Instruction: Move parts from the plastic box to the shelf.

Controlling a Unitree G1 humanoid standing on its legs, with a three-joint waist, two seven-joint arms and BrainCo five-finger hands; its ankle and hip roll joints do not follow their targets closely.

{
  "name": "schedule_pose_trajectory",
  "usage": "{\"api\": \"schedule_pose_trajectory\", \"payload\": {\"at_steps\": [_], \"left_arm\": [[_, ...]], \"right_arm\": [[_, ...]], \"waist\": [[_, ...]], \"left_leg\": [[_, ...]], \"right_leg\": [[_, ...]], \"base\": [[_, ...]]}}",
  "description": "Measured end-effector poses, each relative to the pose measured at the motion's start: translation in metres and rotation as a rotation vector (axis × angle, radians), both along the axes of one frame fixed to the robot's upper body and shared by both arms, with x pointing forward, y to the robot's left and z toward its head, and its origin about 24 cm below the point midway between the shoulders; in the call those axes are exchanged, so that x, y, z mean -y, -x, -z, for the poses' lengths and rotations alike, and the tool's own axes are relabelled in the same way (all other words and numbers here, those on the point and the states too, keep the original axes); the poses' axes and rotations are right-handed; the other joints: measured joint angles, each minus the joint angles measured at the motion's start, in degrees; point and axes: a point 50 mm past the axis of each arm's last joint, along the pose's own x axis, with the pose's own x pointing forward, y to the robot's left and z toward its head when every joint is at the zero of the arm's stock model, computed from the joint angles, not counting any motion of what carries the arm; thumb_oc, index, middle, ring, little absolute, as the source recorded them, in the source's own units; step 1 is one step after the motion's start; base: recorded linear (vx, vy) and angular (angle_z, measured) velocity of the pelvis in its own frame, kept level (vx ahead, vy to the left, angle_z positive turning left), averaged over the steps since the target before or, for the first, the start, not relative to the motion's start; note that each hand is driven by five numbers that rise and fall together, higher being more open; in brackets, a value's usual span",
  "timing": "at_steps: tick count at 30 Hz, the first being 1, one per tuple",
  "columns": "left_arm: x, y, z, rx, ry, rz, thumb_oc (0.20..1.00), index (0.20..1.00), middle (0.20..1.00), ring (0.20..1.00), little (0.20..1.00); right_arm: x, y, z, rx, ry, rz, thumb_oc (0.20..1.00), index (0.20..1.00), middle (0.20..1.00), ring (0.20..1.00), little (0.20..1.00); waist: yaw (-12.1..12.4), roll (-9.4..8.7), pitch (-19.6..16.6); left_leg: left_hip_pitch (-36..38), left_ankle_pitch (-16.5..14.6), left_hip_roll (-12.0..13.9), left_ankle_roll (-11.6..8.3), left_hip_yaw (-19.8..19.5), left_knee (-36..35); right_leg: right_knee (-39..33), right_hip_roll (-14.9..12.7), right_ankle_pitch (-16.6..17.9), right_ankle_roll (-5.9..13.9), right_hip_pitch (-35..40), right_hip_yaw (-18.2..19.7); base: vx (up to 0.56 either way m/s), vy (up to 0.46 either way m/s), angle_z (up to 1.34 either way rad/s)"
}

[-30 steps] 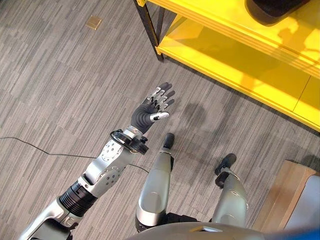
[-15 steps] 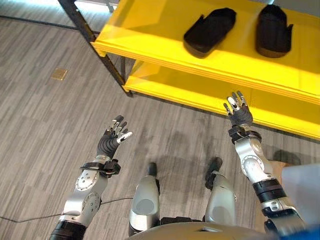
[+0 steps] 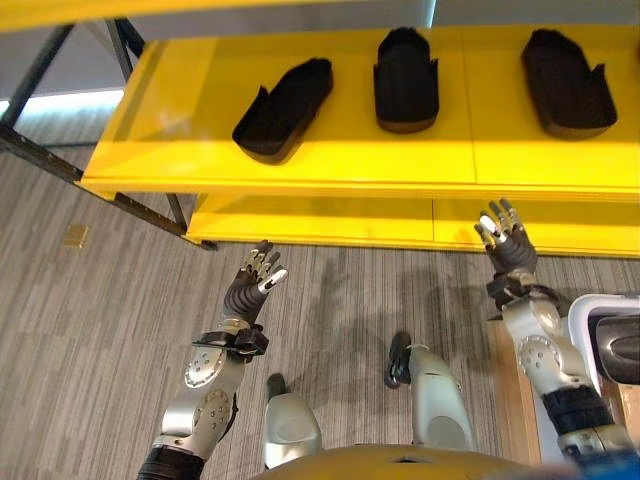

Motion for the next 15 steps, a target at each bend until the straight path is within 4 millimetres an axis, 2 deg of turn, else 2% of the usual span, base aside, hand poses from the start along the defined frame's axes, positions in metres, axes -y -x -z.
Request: {"api": "schedule_pose_trajectory", "payload": {"at_steps": [1, 2, 3, 4, 5, 6, 7, 8, 9, 11, 13, 14, 15], "left_arm": [[0.000, 0.001, 0.001, -0.004, 0.000, -0.002, 1.000, 1.000, 1.000, 1.000, 1.000], [-0.001, 0.003, 0.002, -0.014, -0.003, -0.002, 1.000, 1.000, 1.000, 1.000, 1.000], [0.000, 0.003, 0.003, -0.014, -0.001, -0.002, 1.000, 1.000, 1.000, 1.000, 1.000], [-0.001, 0.005, 0.006, -0.028, 0.002, -0.011, 1.000, 1.000, 1.000, 1.000, 1.000], [-0.003, 0.005, 0.009, -0.041, -0.001, -0.018, 1.000, 1.000, 1.000, 1.000, 1.000], [-0.005, 0.006, 0.011, -0.050, -0.007, -0.023, 1.000, 1.000, 1.000, 1.000, 1.000], [-0.007, 0.007, 0.015, -0.067, -0.009, -0.030, 1.000, 1.000, 1.000, 1.000, 1.000], [-0.009, 0.008, 0.018, -0.082, -0.011, -0.040, 1.000, 1.000, 1.000, 1.000, 1.000], [-0.012, 0.008, 0.019, -0.087, -0.013, -0.054, 1.000, 1.000, 1.000, 1.000, 1.000], [-0.016, 0.006, 0.022, -0.093, -0.001, -0.092, 1.000, 1.000, 1.000, 1.000, 1.000], [-0.015, 0.008, 0.020, -0.082, 0.008, -0.094, 1.000, 1.000, 1.000, 1.000, 1.000], [-0.015, 0.011, 0.020, -0.078, 0.011, -0.097, 1.000, 1.000, 1.000, 1.000, 1.000], [-0.012, 0.011, 0.020, -0.078, 0.018, -0.092, 1.000, 1.000, 1.000, 1.000, 1.000]], "right_arm": [[0.001, 0.002, 0.002, -0.011, 0.000, 0.007, 1.000, 1.000, 1.000, 1.000, 1.000], [0.000, 0.004, 0.003, -0.009, -0.002, 0.002, 1.000, 1.000, 1.000, 1.000, 1.000], [0.001, 0.004, 0.003, -0.009, 0.000, 0.004, 1.000, 1.000, 1.000, 1.000, 1.000], [-0.001, 0.005, 0.006, -0.019, -0.010, 0.004, 1.000, 1.000, 1.000, 1.000, 1.000], [-0.003, 0.005, 0.009, -0.025, -0.021, 0.006, 1.000, 1.000, 1.000, 1.000, 1.000], [-0.005, 0.007, 0.011, -0.033, -0.027, 0.001, 1.000, 1.000, 1.000, 1.000, 1.000], [-0.009, 0.006, 0.012, -0.031, -0.017, -0.011, 1.000, 1.000, 1.000, 1.000, 1.000], [-0.010, 0.007, 0.013, -0.036, -0.005, -0.019, 1.000, 1.000, 1.000, 1.000, 1.000], [-0.009, 0.008, 0.013, -0.039, 0.001, -0.018, 1.000, 1.000, 1.000, 1.000, 1.000], [-0.005, 0.010, 0.014, -0.041, 0.001, -0.003, 1.000, 1.000, 1.000, 1.000, 1.000], [-0.001, 0.018, 0.010, -0.016, 0.005, -0.006, 1.000, 1.000, 1.000, 1.000, 1.000], [0.002, 0.023, 0.011, -0.018, 0.019, -0.008, 1.000, 1.000, 1.000, 1.000, 1.000], [0.008, 0.030, 0.013, -0.028, 0.038, 0.002, 1.000, 1.000, 1.000, 1.000, 1.000]], "waist": [[0.5, -0.77, 0.0], [0.2, -1.02, -0.1], [0.3, -1.32, 0.0], [1.3, -0.96, -0.2], [1.6, -0.41, -0.1], [1.9, -0.81, 0.3], [2.2, -0.56, 0.5], [2.2, -0.27, 0.3], [2.7, -0.55, 0.6], [2.7, 0.07, 1.1], [3.3, 0.39, 0.9], [2.9, 1.35, 0.6], [1.7, 2.73, 0.1]], "left_leg": [[-1.2, -2.4, -1.6, -0.14, 0.1, 2.0], [-3.6, -6.7, -3.5, 0.63, 0.3, 1.6], [-4.8, -8.8, -4.9, 0.57, -0.2, -0.6], [-5.5, -9.3, -4.3, 1.26, 2.0, -15.7], [-4.1, -8.8, -2.5, 1.54, 3.2, -24.3], [-3.9, -8.5, -1.3, 1.58, 3.3, -27.7], [-5.6, -7.5, 1.2, 1.29, 3.0, -28.2], [-5.4, -7.1, 2.0, 1.51, 2.4, -31.0], [-4.0, -6.9, 2.1, 1.40, 0.9, -33.1], [-2.6, -6.7, 2.1, 1.12, -0.3, -31.0], [-0.9, -6.8, 1.7, 1.10, -0.2, -28.9], [-0.5, -6.9, 1.9, 1.41, 0.1, -28.0], [-0.5, -6.5, 1.7, 2.32, 0.4, -26.4]], "right_leg": [[-1.2, -0.4, 0.3, -0.01, 1.0, 0.2], [-2.8, -0.3, 0.6, 0.34, 1.9, 0.8], [-4.0, -0.3, 1.3, 1.12, 2.2, 1.1], [-7.4, 2.1, 2.6, 3.21, 3.8, 1.4], [-8.0, 3.4, 2.8, 3.30, 4.7, 1.2], [-7.4, 3.8, 2.8, 1.73, 5.0, 1.2], [-7.8, 5.7, 2.1, 2.85, 6.0, 2.6], [-8.3, 6.6, 2.0, 3.80, 6.1, 3.5], [-8.0, 7.0, 1.5, 3.09, 6.3, 4.9], [-7.3, 7.5, 1.4, 3.01, 7.9, 7.6], [-6.4, 7.2, 0.3, 3.88, 8.3, 10.4], [-5.6, 6.7, 0.0, 4.26, 8.2, 10.7], [-4.3, 5.7, -1.2, 6.18, 8.1, 10.7]], "base": [[0.10, 0.032, -0.01], [0.14, 0.109, -0.05], [0.21, 0.202, -0.19], [0.25, 0.270, -0.35], [0.27, 0.300, -0.51], [0.40, 0.370, -0.52], [0.43, 0.373, -0.58], [0.32, 0.267, -0.71], [0.20, 0.227, -0.69], [0.24, 0.321, -0.75], [0.16, 0.235, -0.70], [0.15, 0.261, -0.41], [0.11, 0.223, -0.10]]}}
